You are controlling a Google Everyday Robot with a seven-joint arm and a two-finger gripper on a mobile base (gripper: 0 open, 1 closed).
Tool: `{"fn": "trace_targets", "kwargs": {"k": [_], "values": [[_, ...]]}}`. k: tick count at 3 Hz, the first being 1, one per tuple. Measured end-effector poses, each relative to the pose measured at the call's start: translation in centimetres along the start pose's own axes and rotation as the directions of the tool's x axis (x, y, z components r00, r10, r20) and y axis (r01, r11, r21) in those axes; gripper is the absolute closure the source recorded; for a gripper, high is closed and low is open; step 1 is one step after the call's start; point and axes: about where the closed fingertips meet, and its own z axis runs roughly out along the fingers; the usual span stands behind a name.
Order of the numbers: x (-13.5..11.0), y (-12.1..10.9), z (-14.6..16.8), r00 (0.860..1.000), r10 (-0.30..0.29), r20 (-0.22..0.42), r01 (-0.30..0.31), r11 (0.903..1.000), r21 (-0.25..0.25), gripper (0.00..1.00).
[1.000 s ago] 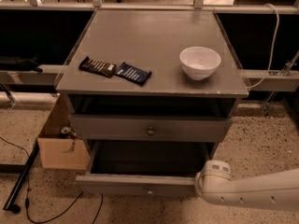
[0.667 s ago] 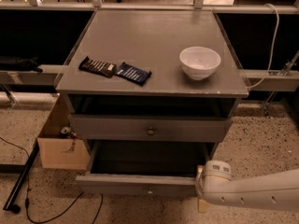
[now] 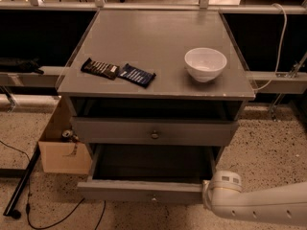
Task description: Open middle drawer
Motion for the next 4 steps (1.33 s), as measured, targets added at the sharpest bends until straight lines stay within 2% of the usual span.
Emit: {"fn": "trace_targets", "kwargs": {"k": [1, 2, 3, 4], "values": [[1.1, 2.6, -1.6, 1.000, 0.004, 0.017, -0.004, 0.9999, -0.014, 0.73], [1.2, 2.8, -2.0, 1.000, 0.005, 0.020, -0.005, 0.9998, -0.017, 0.96], [2.5, 3.9, -2.4, 1.000, 0.020, 0.012, -0.020, 0.9995, -0.025, 1.00], [2.5, 3.9, -2.4, 1.000, 0.020, 0.012, -0.020, 0.9995, -0.025, 0.81]]}}
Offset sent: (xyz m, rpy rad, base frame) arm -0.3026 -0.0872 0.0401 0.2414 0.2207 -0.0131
